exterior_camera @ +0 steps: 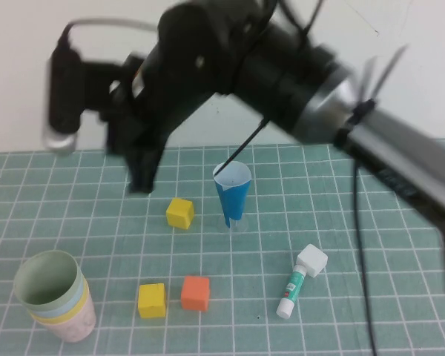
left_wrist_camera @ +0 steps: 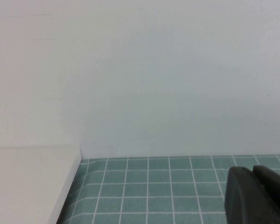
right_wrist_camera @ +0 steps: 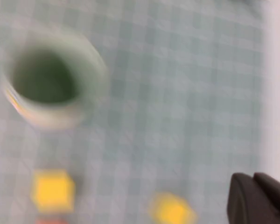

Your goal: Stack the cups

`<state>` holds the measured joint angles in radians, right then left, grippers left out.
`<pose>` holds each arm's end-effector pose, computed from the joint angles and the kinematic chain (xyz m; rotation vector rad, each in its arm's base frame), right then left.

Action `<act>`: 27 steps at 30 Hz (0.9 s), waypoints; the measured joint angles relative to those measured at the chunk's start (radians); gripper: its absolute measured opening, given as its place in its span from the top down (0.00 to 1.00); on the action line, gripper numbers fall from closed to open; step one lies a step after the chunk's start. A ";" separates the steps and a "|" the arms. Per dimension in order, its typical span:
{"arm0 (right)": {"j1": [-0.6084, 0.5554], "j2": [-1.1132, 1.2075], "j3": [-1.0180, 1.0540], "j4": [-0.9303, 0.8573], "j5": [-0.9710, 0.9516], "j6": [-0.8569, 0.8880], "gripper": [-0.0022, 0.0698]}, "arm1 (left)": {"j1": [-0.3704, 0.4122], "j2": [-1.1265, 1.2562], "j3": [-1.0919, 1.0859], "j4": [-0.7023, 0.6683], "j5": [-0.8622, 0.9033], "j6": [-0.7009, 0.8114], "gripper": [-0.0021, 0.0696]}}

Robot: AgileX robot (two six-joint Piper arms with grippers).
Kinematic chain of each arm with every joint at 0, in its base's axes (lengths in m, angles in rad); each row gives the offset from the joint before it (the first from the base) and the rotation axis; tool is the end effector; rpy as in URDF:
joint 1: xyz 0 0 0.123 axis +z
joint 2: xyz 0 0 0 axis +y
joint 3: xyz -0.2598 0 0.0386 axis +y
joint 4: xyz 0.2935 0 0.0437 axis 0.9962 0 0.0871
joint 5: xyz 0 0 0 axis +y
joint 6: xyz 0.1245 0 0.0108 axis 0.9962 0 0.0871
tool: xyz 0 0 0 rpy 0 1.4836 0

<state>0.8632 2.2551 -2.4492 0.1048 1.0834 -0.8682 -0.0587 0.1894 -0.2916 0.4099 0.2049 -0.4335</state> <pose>0.3554 0.4333 0.3101 -1.7960 1.5466 0.1310 0.1645 0.0005 0.2833 -0.0422 1.5692 -0.0070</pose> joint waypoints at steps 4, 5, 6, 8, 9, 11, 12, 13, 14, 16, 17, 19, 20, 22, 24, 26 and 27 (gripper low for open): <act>-0.012 -0.109 0.005 -0.272 0.116 0.087 0.97 | 0.000 -0.018 0.000 0.001 0.000 0.000 0.97; -0.021 -0.135 0.011 -0.306 0.134 0.108 0.97 | 0.000 -0.023 0.000 0.001 0.000 0.000 0.97; -0.035 -0.170 0.026 -0.336 0.149 0.133 0.97 | 0.000 -0.024 0.000 0.001 0.000 0.000 0.97; -0.074 -0.247 0.058 -0.372 0.163 0.176 0.97 | 0.000 -0.025 0.000 0.001 0.004 0.000 0.97; -0.097 -0.287 0.080 -0.387 0.163 0.194 0.97 | 0.000 -0.025 0.000 0.001 0.006 0.000 0.97; -0.142 -0.359 0.121 -0.403 0.163 0.216 0.97 | 0.000 -0.025 0.000 0.001 0.010 -0.002 0.97; -0.162 -0.390 0.144 -0.409 0.163 0.223 0.97 | 0.000 -0.025 0.000 -0.002 0.010 -0.002 0.97; -0.192 -0.435 0.168 -0.413 0.163 0.233 0.97 | 0.000 -0.025 0.000 -0.007 0.010 -0.004 0.97; -0.215 -0.473 0.196 -0.415 0.163 0.238 0.97 | 0.000 -0.025 0.000 -0.016 0.010 -0.006 0.97; -0.251 -0.541 0.267 -0.415 0.163 0.245 0.97 | 0.000 -0.025 0.000 -0.035 0.011 -0.016 0.97; -0.268 -0.581 0.312 -0.415 0.163 0.253 0.97 | 0.000 -0.025 0.002 -0.045 0.011 -0.015 0.97; -0.288 -0.653 0.398 -0.413 0.163 0.270 0.97 | 0.000 -0.025 0.013 -0.057 -0.008 -0.018 0.97; -0.294 -0.703 0.477 -0.411 0.152 0.288 0.97 | 0.000 -0.025 0.022 -0.061 -0.025 -0.020 0.97; -0.297 -0.783 0.612 -0.410 0.100 0.310 0.97 | 0.000 -0.025 0.040 -0.063 -0.067 -0.020 0.97; -0.299 -0.868 0.780 -0.407 0.010 0.348 0.97 | 0.000 -0.025 0.058 -0.063 -0.102 -0.020 0.97; -0.299 -0.966 0.954 -0.405 -0.089 0.399 0.97 | 0.000 -0.025 0.066 -0.063 -0.112 -0.020 0.97; -0.299 -1.015 1.023 -0.403 -0.128 0.419 0.97 | -0.008 -0.025 0.067 -0.061 -0.113 -0.020 0.97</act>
<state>0.5646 1.2400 -1.4264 -0.2985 0.9554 -0.4491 -0.0671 0.1644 -0.2249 0.3490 0.0915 -0.4530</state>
